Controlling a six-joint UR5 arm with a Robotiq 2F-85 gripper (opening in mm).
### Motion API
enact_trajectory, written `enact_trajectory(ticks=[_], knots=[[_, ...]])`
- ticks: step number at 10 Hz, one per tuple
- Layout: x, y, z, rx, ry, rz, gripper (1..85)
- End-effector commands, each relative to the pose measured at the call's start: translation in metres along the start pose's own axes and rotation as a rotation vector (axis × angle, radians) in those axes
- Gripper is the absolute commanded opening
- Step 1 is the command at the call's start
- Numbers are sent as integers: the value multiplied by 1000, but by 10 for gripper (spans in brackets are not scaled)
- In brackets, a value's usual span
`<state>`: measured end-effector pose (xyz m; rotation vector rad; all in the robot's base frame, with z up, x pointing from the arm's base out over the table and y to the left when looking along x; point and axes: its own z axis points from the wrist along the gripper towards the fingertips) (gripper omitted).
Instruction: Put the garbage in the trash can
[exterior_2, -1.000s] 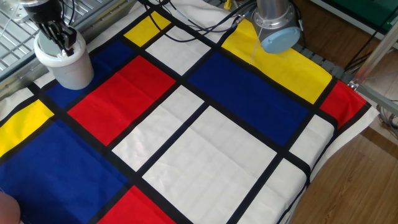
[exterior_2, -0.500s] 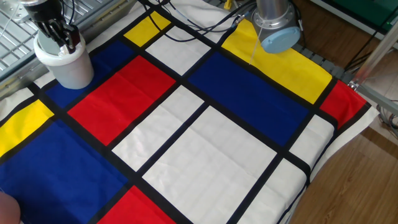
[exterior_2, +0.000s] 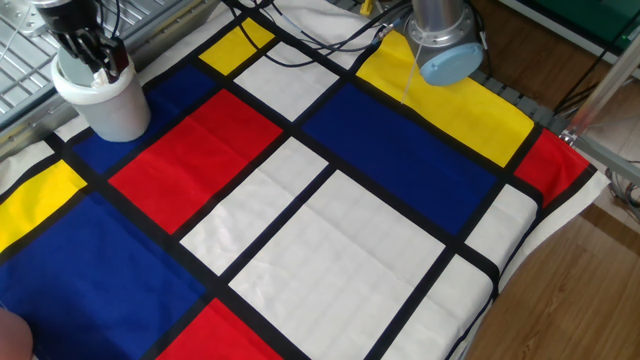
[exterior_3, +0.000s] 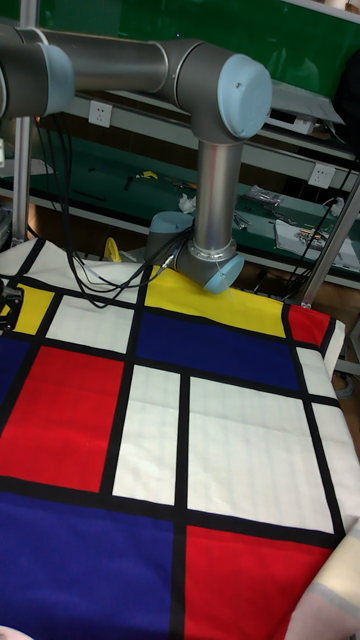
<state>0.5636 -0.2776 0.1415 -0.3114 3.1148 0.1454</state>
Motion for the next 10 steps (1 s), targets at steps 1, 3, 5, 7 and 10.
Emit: enact_trajectory(ticks=[1, 3, 5, 7, 10], knots=[[-2, 3, -3, -13, -8, -18, 350], [-2, 3, -1, -19, -13, -36, 403], [1, -1, -3, -4, -1, -47, 427], [2, 2, -4, -17, 0, -55, 463], [3, -1, -2, -11, 0, -49, 473]])
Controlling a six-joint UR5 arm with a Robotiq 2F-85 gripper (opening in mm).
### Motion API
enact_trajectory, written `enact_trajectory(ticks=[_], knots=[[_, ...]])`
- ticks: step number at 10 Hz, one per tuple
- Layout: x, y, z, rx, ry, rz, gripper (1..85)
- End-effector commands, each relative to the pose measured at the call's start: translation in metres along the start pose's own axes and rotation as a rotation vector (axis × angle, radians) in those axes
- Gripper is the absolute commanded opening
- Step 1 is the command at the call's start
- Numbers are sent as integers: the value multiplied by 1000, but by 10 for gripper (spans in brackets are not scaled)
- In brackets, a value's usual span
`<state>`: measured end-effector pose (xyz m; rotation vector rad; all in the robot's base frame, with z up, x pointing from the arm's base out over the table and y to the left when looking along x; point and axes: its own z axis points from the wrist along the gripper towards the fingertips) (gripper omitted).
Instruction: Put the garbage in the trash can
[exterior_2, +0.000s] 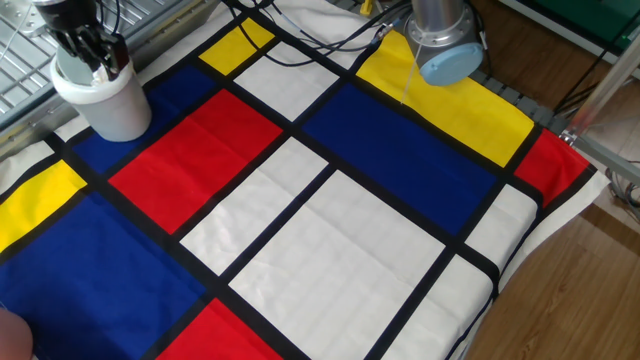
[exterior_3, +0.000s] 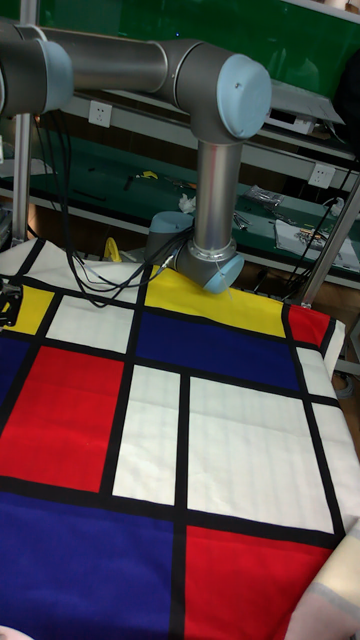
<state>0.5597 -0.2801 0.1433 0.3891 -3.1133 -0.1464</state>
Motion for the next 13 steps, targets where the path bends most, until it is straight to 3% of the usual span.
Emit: enact_trajectory(ticks=[1, 4, 6, 9, 13], knots=[[-2, 2, 2, -10, -11, 6, 473], [-3, 10, 12, -20, -15, 16, 453], [-5, 18, 6, -2, -11, 29, 460], [3, -3, -2, 48, 23, 3, 470], [11, -9, -11, 68, 56, -18, 507]])
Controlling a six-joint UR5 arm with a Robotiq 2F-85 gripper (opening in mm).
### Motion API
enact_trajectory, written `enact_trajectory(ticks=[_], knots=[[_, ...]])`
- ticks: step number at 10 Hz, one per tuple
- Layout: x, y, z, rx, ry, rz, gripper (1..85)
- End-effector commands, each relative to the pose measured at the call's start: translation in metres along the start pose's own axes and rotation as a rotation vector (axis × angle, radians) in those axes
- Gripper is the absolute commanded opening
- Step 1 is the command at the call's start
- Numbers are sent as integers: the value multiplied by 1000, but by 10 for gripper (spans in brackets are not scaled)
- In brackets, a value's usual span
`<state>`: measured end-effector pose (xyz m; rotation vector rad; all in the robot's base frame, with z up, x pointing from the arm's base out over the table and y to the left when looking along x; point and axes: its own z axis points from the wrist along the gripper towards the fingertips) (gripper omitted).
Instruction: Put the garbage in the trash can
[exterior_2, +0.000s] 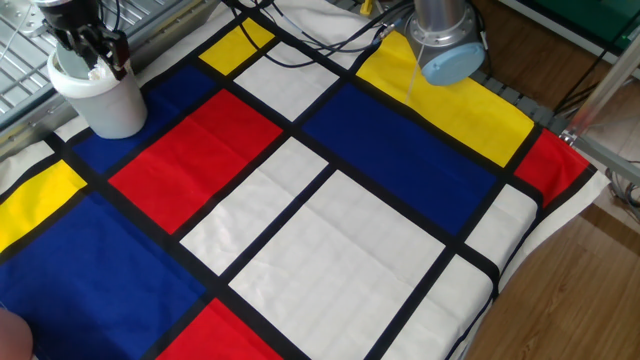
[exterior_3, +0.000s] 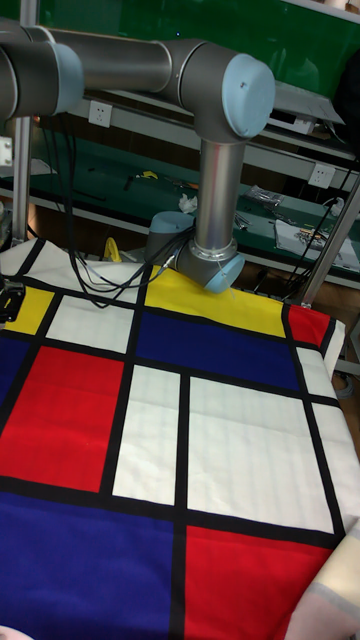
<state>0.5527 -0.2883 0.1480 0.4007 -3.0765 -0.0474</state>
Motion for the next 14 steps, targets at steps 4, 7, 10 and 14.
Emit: enact_trajectory(ticks=[4, 7, 10, 14], knots=[[2, -3, -13, 37, 24, -5, 510], [0, -1, -17, 44, 25, 38, 410], [-4, -1, -15, 46, 14, 122, 10], [-10, -7, -5, 50, -13, 115, 10]])
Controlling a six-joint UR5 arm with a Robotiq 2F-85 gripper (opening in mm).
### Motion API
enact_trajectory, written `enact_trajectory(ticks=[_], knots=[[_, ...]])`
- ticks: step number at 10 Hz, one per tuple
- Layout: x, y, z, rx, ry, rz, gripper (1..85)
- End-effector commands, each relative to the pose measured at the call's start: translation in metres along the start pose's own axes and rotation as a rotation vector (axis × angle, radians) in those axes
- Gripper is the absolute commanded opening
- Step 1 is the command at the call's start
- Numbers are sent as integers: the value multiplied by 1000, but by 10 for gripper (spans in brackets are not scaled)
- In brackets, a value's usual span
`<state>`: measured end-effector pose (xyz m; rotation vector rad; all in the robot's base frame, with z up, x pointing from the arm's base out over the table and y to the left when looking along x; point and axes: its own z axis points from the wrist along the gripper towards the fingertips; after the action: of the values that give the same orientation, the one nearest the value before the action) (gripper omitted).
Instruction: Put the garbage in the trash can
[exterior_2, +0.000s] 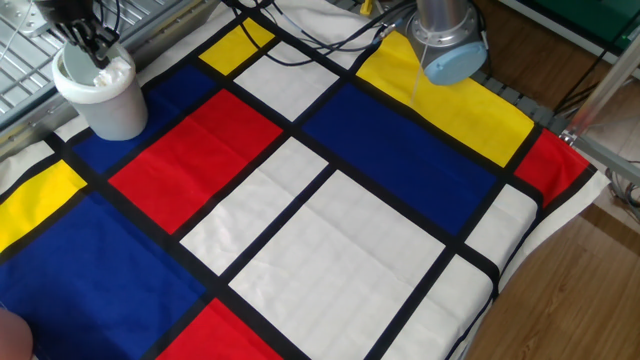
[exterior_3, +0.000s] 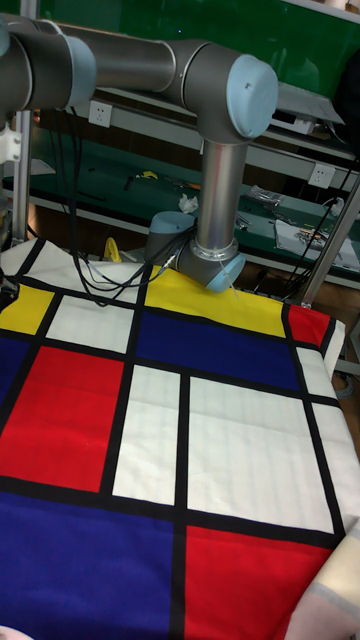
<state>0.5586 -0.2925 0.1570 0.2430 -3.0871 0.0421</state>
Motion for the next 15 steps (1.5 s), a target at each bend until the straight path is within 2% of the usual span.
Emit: enact_trajectory(ticks=[1, 5, 7, 9, 10, 12, 15], knots=[[-8, -2, 9, -5, -31, 13, 10], [-15, 1, 30, -2, -66, 26, 10], [-17, 4, 34, 1, -77, 35, 10], [-16, 5, 28, 12, -68, 37, 10], [-13, 2, 18, 48, -47, 41, 10], [-12, -2, -2, 80, -24, 19, 10], [-12, -11, -8, 99, -14, 17, 10]])
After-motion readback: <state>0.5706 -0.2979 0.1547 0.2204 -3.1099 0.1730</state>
